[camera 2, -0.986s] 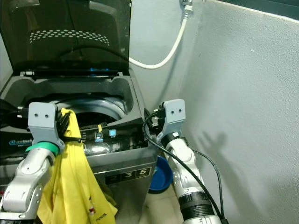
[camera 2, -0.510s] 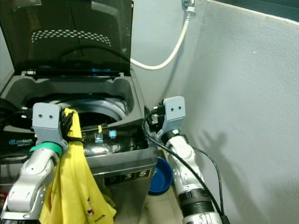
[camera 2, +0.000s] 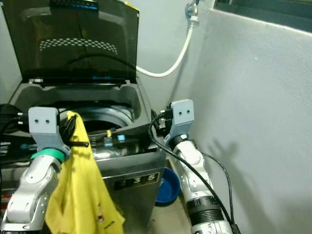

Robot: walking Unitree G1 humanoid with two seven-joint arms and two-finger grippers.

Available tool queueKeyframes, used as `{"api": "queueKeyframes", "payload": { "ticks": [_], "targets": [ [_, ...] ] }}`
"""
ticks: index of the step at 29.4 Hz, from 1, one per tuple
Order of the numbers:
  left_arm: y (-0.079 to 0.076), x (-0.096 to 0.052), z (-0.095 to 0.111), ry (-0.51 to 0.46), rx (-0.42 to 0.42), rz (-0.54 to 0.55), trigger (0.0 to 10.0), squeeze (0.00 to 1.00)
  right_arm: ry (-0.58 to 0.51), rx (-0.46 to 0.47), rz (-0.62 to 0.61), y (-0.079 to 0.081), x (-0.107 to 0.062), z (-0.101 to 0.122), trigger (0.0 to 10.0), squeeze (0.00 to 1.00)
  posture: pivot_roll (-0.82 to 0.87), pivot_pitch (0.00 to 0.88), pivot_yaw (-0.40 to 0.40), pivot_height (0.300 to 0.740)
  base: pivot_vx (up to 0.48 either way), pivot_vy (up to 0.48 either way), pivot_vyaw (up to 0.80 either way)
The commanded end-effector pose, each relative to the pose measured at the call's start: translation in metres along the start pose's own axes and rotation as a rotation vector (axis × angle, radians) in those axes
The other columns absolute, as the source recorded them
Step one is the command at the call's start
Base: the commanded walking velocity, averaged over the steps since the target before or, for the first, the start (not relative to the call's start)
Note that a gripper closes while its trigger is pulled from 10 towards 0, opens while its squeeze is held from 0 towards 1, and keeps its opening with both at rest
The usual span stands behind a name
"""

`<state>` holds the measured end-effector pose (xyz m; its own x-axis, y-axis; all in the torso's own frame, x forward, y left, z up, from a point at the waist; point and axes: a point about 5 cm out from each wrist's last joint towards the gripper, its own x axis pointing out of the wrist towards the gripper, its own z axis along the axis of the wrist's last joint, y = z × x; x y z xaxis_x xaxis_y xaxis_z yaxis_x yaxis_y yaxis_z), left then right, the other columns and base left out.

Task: Clothes washing

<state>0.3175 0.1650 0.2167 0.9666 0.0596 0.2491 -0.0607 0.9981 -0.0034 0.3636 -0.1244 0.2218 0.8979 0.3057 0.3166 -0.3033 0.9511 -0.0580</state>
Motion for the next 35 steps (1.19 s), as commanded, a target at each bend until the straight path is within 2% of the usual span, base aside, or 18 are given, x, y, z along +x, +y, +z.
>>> {"api": "queueKeyframes", "payload": {
  "ticks": [1, 27, 35],
  "targets": [
    [0.0002, -0.0014, -0.0011, 0.002, 0.005, 0.004, 10.0, 0.0, 0.007, -0.01, -0.004, -0.0029, -0.0011, -0.001, 10.0, 0.0, 0.0, 0.014, -0.023, 0.74, 0.0, 0.0, 0.0],
    [0.004, -0.0027, -0.0066, 0.004, 0.049, 0.011, 10.0, 0.0, 0.011, -0.008, -0.002, -0.0021, -0.0026, -0.0026, 10.0, 0.0, 0.0, 0.012, -0.02, 0.74, 0.0, 0.0, 0.0],
    [0.0061, -0.0037, -0.0108, 0.024, 0.065, 0.028, 10.0, 0.0, 0.019, 0.003, 0.0, 0.003, -0.0022, -0.0058, 10.0, 0.0, 0.0, 0.02, -0.023, 0.74, 0.0, 0.0, 0.0]
  ]
}}
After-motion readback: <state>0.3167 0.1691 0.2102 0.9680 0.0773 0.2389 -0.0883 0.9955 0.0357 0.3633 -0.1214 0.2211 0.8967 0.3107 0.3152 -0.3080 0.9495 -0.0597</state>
